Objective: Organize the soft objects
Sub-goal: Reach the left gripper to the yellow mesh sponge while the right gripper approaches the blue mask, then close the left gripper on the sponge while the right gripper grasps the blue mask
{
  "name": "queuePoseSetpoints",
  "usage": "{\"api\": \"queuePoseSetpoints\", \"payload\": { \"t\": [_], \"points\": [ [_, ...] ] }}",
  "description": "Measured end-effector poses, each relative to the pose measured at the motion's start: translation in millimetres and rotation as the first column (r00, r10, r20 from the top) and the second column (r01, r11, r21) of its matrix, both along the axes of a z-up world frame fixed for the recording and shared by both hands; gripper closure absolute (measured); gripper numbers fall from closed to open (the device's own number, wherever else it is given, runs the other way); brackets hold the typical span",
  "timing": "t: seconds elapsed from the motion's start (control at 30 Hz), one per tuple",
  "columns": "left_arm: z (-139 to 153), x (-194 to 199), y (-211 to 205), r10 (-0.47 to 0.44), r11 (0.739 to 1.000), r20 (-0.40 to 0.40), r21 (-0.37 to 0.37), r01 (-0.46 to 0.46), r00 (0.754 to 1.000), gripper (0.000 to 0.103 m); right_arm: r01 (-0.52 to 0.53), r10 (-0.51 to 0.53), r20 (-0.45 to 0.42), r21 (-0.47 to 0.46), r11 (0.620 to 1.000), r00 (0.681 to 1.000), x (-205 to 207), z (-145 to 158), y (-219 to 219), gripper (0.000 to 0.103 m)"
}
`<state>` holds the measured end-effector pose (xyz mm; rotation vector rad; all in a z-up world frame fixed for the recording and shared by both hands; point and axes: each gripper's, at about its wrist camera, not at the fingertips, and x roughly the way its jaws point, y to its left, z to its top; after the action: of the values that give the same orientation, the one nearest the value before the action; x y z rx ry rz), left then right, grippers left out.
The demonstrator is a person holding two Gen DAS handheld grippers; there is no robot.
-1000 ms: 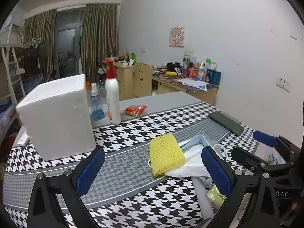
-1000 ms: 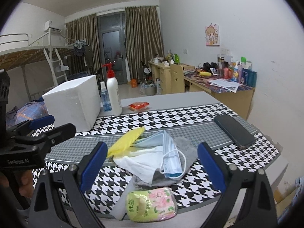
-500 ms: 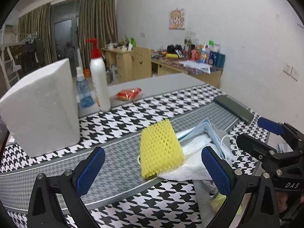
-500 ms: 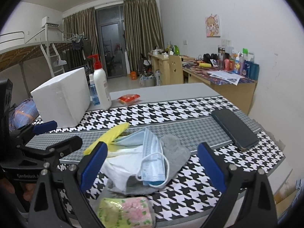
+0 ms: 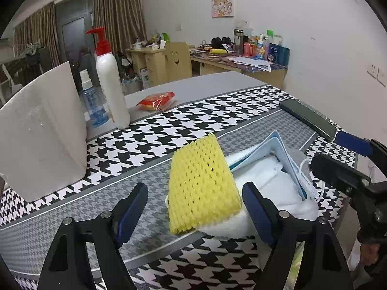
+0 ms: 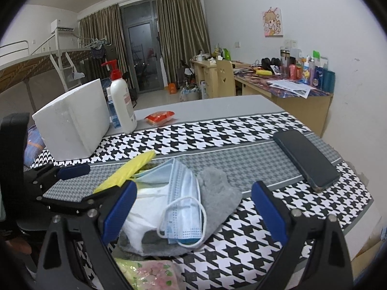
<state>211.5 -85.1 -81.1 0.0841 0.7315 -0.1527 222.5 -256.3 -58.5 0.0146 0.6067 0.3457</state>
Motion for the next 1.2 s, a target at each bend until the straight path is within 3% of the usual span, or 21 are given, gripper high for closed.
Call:
{"api": "queuePoseSetpoints", "payload": {
  "t": [0.6, 0.7, 0.9, 1.2],
  "points": [
    [-16.9, 12.0, 8.7, -0.042, 0.995, -0.087, -0.093, 0.034, 0.995, 0.088, -0.03, 0.028, -0.048, -0.04, 0.999, 0.998, 12.9, -11.5, 14.8, 0.006],
    [-14.5, 9.5, 14.7, -0.042, 0.992, -0.07, -0.122, 0.034, 0.997, 0.091, -0.029, 0.026, -0.059, -0.051, 0.998, 0.998, 16.2, -13.4, 17.1, 0.006],
    [-10.2, 3.4, 27.8, -0.026, 0.983, -0.037, -0.184, 0.018, 0.999, 0.091, -0.03, 0.024, -0.091, -0.069, 0.997, 0.996, 23.3, -16.5, 20.7, 0.018],
    [-6.6, -1.5, 30.5, -0.012, 0.98, 0.0, -0.198, 0.012, 1.0, 0.091, -0.02, 0.009, -0.176, -0.057, 0.998, 0.984, 36.9, -27.4, 21.0, 0.052]
  ]
}}
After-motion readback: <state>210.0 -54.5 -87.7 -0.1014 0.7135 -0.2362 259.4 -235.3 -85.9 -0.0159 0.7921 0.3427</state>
